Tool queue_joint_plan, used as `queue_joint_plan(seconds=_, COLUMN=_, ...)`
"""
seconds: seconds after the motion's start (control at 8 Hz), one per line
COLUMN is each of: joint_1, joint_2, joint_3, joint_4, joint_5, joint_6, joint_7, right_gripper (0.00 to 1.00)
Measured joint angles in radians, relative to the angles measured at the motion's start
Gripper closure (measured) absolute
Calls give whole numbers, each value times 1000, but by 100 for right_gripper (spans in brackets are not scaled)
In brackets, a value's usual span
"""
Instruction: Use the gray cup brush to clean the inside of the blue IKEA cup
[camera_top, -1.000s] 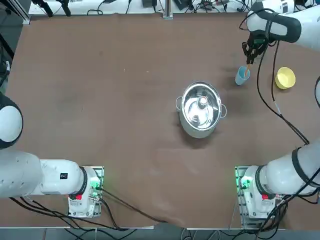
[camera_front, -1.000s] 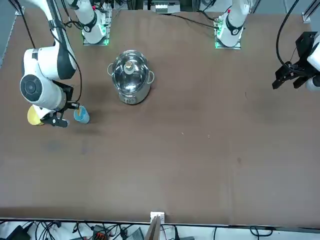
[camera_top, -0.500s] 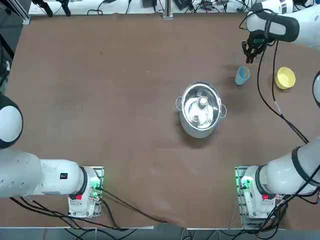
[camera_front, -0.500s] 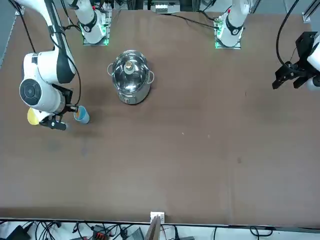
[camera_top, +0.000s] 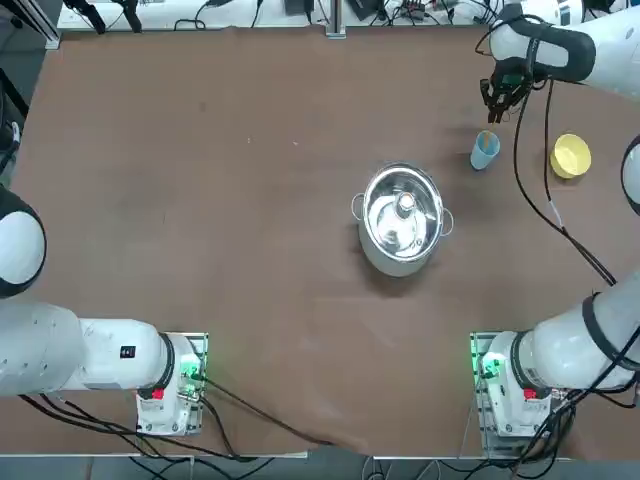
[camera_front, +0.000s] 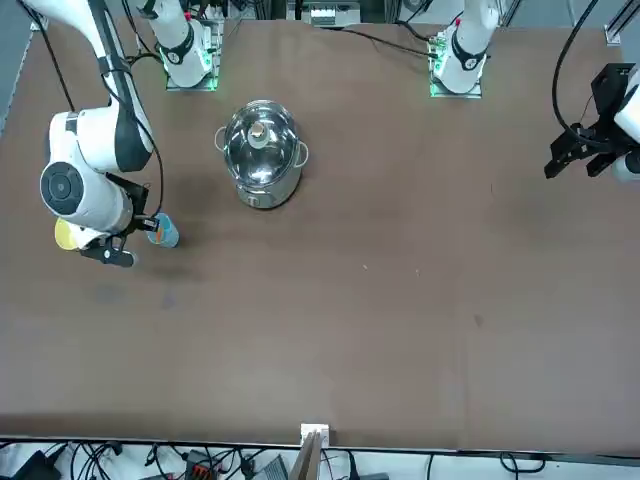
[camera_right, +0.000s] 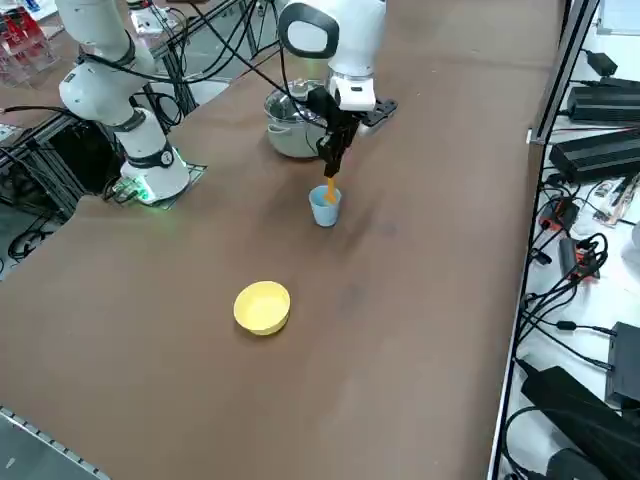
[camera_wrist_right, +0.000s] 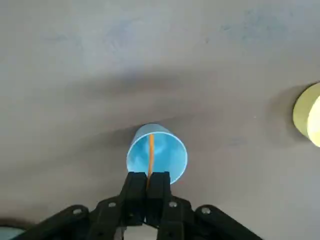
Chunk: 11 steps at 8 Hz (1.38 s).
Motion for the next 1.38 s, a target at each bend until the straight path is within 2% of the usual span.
queue_joint_plan(seconds=0.62, joint_1=11, joint_2=9, joint_3=3, joint_4=1, joint_5=3, joint_6=-71, joint_7=26, right_gripper=97)
queue_joint_plan(seconds=1.38, joint_1=-1, joint_2=9, joint_3=-13, joint_4=15, joint_5=-14, joint_6=-118, joint_7=26, right_gripper=97)
